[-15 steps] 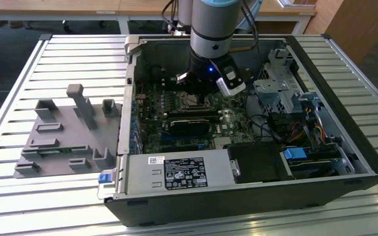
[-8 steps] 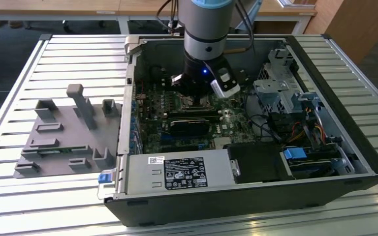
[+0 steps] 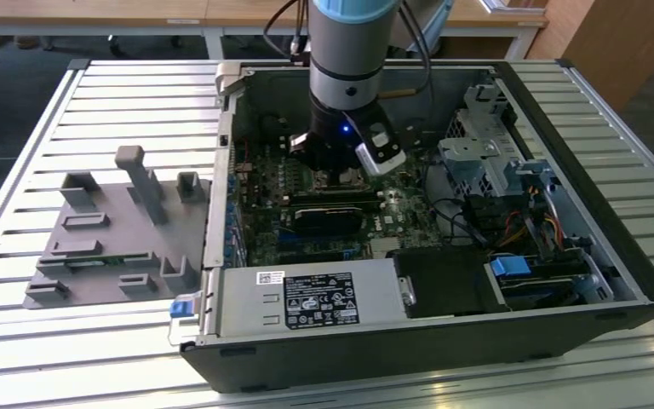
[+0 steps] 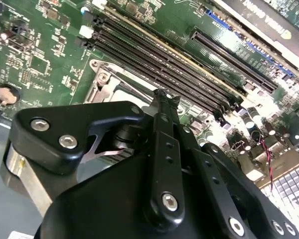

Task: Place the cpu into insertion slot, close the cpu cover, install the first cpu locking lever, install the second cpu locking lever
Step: 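Install the second cpu locking lever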

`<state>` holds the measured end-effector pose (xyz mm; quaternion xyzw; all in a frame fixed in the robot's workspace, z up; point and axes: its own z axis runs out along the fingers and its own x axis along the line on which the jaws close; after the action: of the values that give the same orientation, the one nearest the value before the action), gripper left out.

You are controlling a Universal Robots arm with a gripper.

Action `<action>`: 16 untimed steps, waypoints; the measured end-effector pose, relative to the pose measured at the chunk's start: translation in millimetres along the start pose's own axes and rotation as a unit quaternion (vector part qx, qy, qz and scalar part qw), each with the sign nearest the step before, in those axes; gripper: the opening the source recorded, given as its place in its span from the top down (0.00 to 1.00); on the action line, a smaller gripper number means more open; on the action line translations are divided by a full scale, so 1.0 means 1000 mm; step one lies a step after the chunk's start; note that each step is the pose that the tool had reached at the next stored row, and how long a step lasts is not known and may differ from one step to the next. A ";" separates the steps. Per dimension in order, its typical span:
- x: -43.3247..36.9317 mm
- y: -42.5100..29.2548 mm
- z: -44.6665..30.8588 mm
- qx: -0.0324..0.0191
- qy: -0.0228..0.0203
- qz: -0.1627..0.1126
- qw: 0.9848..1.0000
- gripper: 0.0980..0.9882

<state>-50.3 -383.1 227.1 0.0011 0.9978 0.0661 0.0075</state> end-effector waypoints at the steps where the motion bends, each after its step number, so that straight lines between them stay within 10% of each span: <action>1: 0.0001 -0.0004 0.0008 0.000 0.000 0.000 1.000 0.98; 9: 0.0041 -0.0100 0.0000 -0.024 0.000 0.000 1.000 0.98; 16: 0.0100 -0.0139 0.0127 -0.028 0.000 0.000 1.000 0.98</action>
<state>-60.1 -395.2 212.5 0.0013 0.9956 0.0938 0.0074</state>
